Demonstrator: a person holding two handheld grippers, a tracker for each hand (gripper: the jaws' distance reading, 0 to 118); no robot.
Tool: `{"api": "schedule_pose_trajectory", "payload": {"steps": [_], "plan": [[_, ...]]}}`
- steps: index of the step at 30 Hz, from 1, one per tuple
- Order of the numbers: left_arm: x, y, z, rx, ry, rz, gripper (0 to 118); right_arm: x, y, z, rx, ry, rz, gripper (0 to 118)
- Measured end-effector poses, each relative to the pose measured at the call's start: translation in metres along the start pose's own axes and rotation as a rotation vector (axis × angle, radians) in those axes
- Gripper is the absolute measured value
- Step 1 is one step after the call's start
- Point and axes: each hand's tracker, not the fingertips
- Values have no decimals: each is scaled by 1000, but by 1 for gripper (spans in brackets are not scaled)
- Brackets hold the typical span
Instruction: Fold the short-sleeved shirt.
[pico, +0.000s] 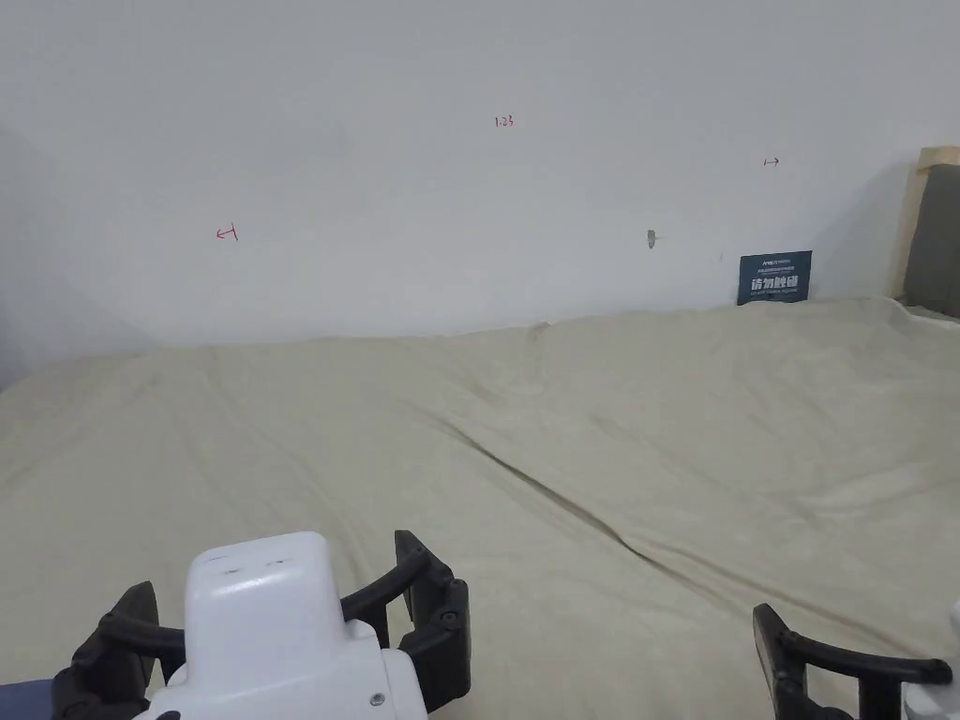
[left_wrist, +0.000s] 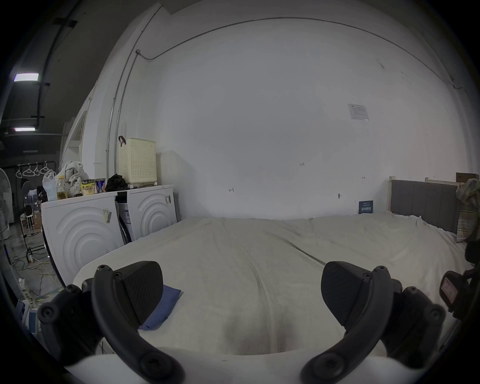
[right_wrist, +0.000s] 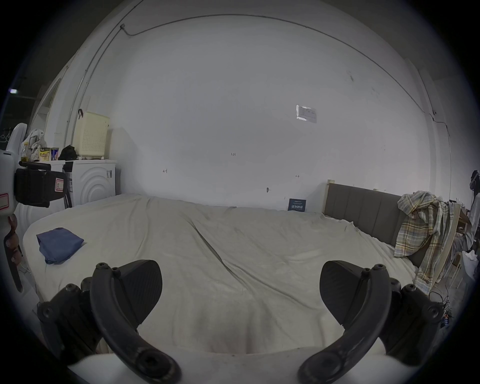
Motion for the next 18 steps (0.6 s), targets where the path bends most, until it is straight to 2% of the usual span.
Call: {"api": "schedule_pose_trajectory", "payload": {"steps": [3, 7, 11, 15, 18], "plan": [[2, -2, 2, 15, 22, -12, 118, 1, 0, 0, 0, -2, -3, 118], [1, -3, 5, 27, -33, -16, 118, 0, 0, -1, -6, 0, -1, 118], [-3, 0, 3, -33, -102, 44, 118, 0, -1, -2, -13, 7, 4, 118], [-1, 2, -4, -112, -11, 25, 118, -2, 0, -3, -11, 10, 8, 118], [-4, 2, -6, -89, -44, 33, 118, -2, 1, -3, -8, 12, 10, 118]]}}
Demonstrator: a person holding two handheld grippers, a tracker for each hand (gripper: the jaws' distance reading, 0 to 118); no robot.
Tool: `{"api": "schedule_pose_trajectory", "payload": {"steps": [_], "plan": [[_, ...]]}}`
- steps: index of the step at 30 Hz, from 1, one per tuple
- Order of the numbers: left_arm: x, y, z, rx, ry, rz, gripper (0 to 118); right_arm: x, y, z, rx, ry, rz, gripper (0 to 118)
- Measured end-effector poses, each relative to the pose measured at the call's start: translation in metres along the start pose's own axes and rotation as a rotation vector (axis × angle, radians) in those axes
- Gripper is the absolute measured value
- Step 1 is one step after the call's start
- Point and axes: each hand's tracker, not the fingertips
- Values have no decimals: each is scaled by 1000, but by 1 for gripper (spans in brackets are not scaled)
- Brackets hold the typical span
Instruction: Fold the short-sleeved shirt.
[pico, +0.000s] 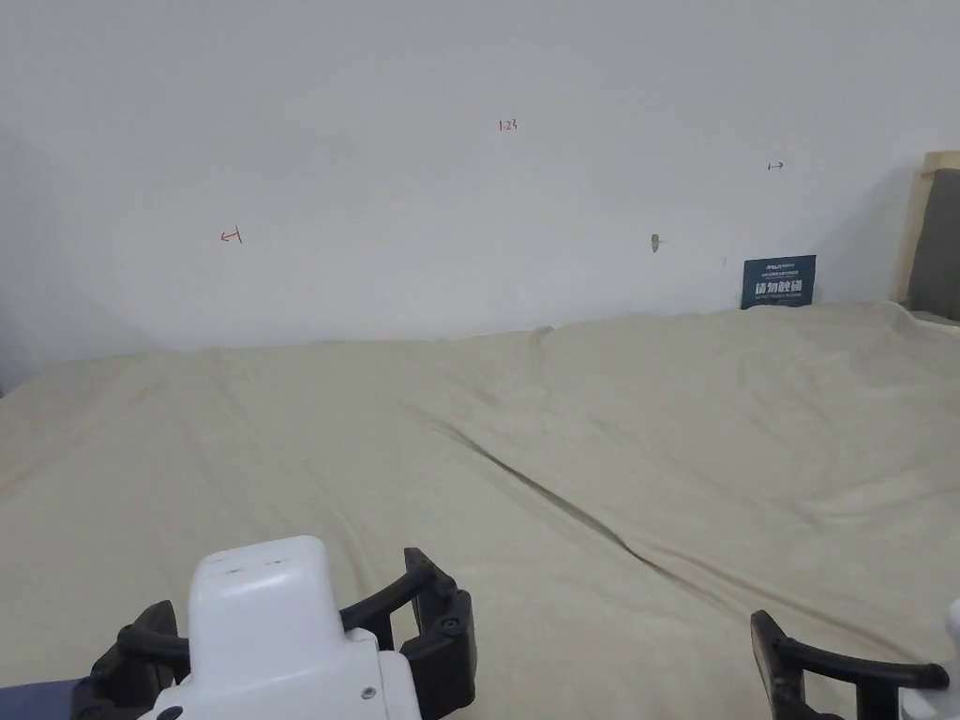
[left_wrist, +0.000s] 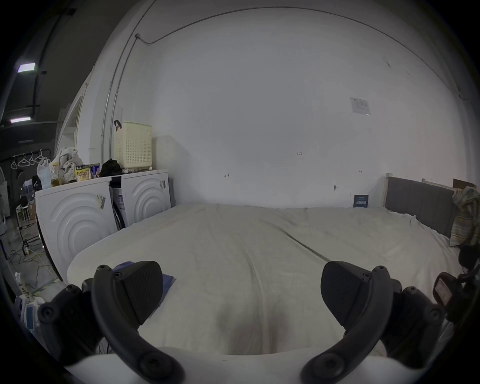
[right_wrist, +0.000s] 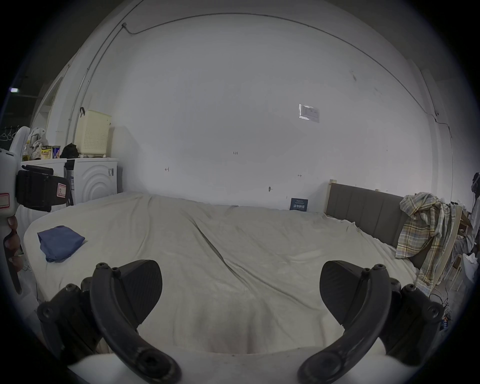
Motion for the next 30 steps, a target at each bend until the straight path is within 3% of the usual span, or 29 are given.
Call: {"api": "schedule_pose_trajectory", "payload": {"steps": [10, 16, 20, 30], "plan": [[11, -8, 10, 110, 2, -52, 118, -1, 2, -2, 3, -4, -9, 118], [5, -7, 14, 71, -99, -5, 118, -1, 0, -2, 4, -10, -19, 118], [6, -7, 12, 82, -41, -7, 118, 0, -1, -2, 4, -7, -30, 118], [2, -7, 6, 54, -15, -5, 118, 4, 5, 0, 27, 101, -107, 118]]}}
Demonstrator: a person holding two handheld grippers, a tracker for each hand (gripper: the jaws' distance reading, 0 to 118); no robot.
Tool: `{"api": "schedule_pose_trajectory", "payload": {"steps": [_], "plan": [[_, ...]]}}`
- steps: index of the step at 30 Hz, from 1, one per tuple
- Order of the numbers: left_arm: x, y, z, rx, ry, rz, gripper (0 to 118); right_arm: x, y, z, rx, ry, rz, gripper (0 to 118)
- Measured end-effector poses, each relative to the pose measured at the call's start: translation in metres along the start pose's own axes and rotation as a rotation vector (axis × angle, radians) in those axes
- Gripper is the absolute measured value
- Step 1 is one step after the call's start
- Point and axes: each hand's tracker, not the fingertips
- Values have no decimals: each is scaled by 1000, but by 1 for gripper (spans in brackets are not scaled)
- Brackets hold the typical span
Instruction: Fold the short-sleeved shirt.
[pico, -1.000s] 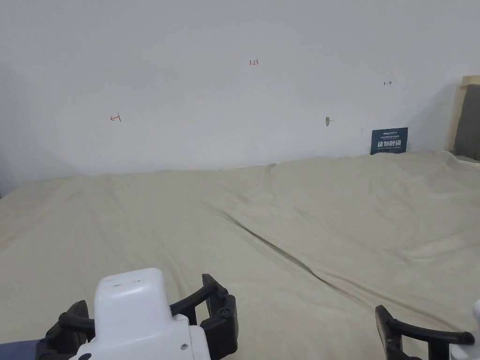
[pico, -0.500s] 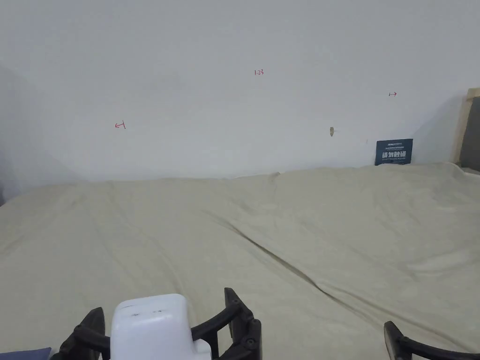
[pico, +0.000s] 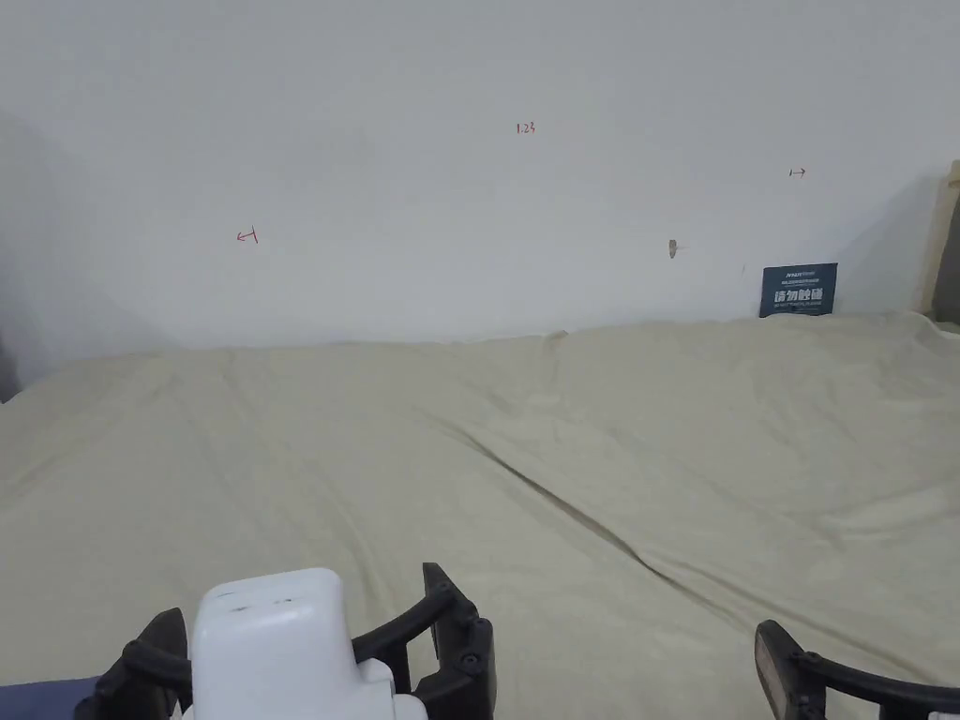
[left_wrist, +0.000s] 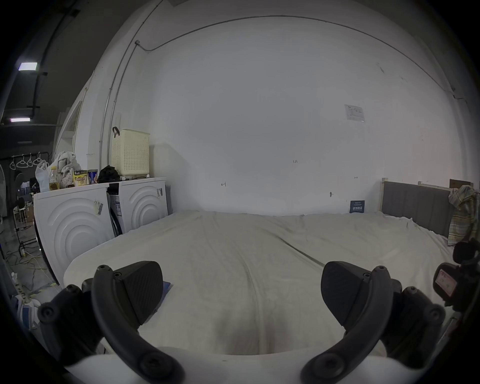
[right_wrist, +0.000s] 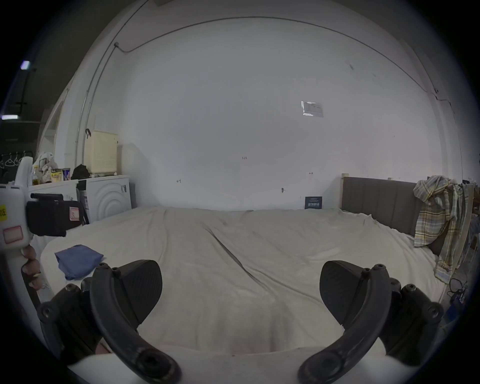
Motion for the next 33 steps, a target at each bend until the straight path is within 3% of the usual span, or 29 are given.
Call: {"api": "schedule_pose_trajectory", "payload": {"steps": [7, 10, 18, 20, 23, 27, 33], "plan": [[5, -1, 2, 28, 6, -17, 118, -9, 4, -2, 16, -54, -5, 118], [7, -1, 1, 24, 3, -24, 118, -19, 7, -9, -46, -167, 37, 118], [9, -2, -1, 13, 5, -39, 118, -20, 12, -10, -25, -225, -23, 118], [9, -2, -2, 10, 6, -40, 118, -21, 11, -9, 23, -259, 2, 118], [9, -3, -2, 13, 9, -45, 118, -27, 8, -9, 95, -322, 104, 118], [10, -5, -1, 18, 8, -55, 118, -29, 5, -10, 108, -231, 189, 118], [10, -6, -1, -4, -4, -53, 118, -37, -3, -6, 163, -218, 230, 118]]}}
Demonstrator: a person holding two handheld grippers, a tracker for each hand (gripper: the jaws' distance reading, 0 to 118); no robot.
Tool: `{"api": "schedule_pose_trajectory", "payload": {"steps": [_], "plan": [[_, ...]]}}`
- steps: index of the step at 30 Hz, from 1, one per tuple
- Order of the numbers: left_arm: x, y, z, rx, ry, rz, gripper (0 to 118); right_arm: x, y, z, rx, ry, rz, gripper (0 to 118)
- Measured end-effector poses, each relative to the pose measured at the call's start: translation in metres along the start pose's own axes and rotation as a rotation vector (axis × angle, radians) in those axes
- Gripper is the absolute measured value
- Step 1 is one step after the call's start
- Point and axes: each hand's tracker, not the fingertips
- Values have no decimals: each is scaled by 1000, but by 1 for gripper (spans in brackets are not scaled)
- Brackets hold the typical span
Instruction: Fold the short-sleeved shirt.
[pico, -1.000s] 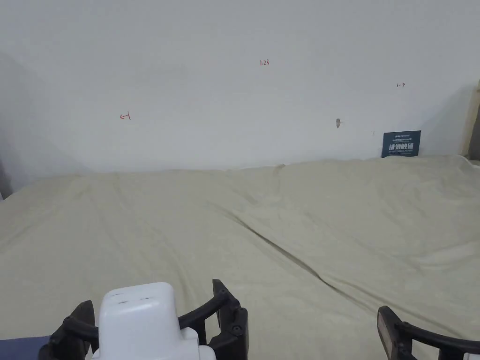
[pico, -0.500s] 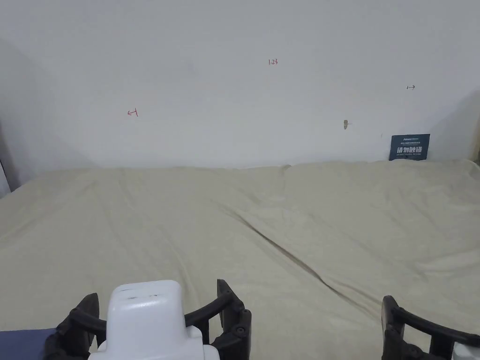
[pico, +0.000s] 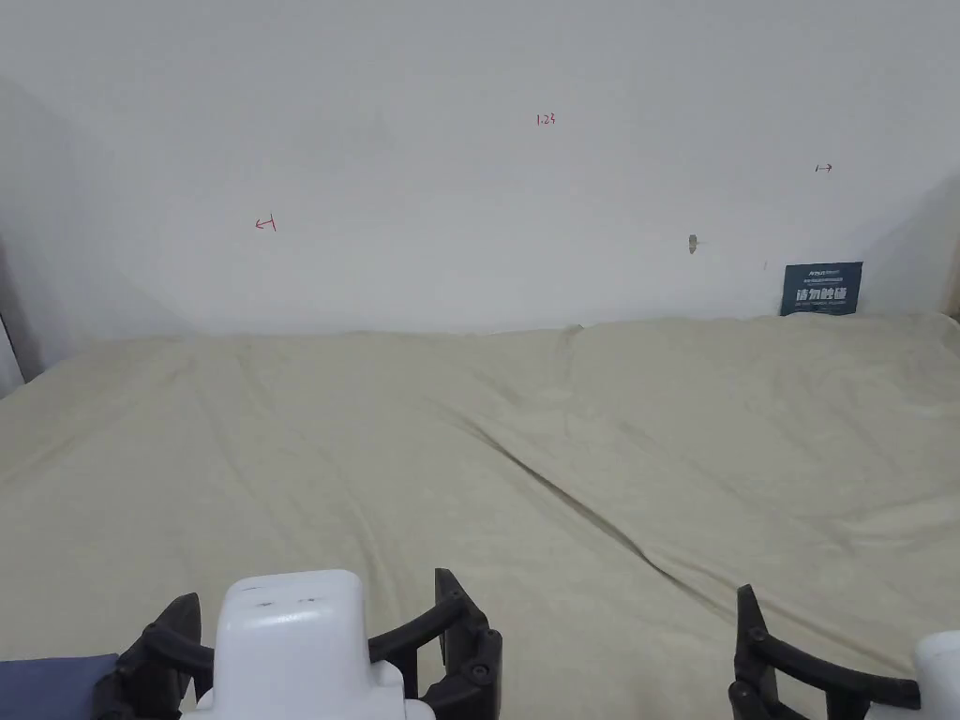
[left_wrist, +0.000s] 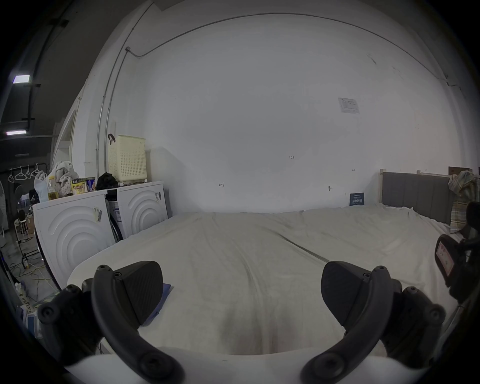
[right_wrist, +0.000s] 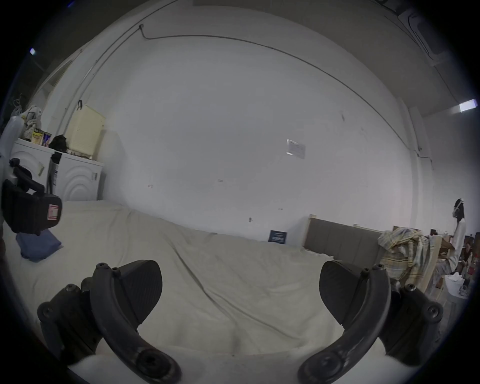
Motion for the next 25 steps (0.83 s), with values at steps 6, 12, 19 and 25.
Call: {"api": "schedule_pose_trajectory", "payload": {"steps": [6, 12, 19, 25], "plan": [[-1, 1, -1, 2, 3, 3, 118, -2, 4, -9, -89, -55, -24, 118], [0, 0, -1, -1, 2, 3, 118, 2, 7, -21, -327, 61, -121, 118], [2, -3, -2, 1, 3, -13, 118, 3, 5, -19, -315, 96, -156, 118], [4, -5, -1, -1, -3, -18, 118, 9, 3, -13, -229, 126, -191, 118]]}}
